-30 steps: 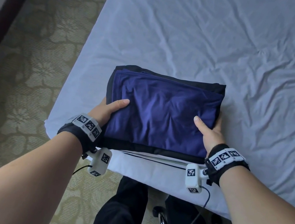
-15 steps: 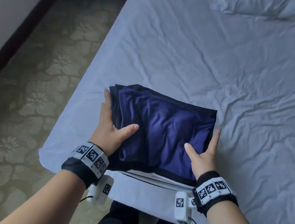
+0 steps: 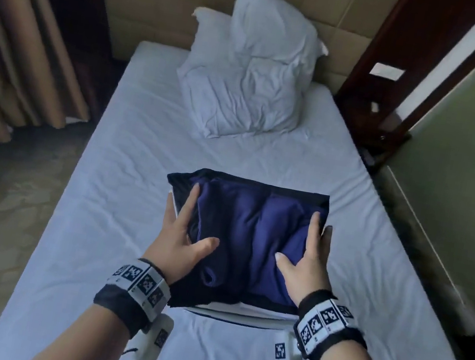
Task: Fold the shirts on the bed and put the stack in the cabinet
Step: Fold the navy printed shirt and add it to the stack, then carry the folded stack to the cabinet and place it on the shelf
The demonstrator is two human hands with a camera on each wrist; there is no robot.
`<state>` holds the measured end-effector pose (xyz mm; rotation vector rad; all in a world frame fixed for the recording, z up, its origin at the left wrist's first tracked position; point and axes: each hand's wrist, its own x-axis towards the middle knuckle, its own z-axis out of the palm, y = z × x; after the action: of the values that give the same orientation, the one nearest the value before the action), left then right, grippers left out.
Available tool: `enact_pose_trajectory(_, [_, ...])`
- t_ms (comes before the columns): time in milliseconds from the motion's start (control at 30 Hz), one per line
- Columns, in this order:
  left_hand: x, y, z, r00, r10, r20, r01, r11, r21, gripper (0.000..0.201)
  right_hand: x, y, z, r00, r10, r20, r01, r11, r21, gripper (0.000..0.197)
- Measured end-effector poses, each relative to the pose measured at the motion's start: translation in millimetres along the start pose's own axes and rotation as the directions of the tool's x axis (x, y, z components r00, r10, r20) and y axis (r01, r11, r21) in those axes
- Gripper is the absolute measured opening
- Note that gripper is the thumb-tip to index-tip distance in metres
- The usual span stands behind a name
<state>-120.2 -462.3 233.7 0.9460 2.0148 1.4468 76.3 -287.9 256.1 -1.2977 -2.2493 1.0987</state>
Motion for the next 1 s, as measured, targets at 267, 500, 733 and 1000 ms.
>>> enact_pose_trajectory(267, [63.0,95.6,98.9,0.986,0.144,0.087,-0.142,0.989,-0.031,0.104,19.7,22.1,-136.4,0.977,-0.052,-0.206,0.042,0.998,-0.055,0.105])
enact_pose_trajectory(500, [101.7,140.2,239.8,0.982,0.139,0.131,-0.134,0.990,-0.047,0.103,66.5,122.0,-244.2,0.977,-0.035,-0.213,0.037,0.999,0.007,0.105])
enact_pose_trajectory(733, [130.4,187.6,376.7,0.983,0.064,0.175,-0.065,0.998,0.002,0.103,111.2,217.3,-352.2,0.986,0.018,-0.167,-0.012,0.999,0.042,0.105])
enact_pose_trajectory(1000, [160.1,235.1,451.4,0.962,0.112,0.250,-0.109,0.994,-0.025,0.106,126.3,259.0,-419.7,0.963,0.063,-0.261,-0.055,0.998,0.040,0.103])
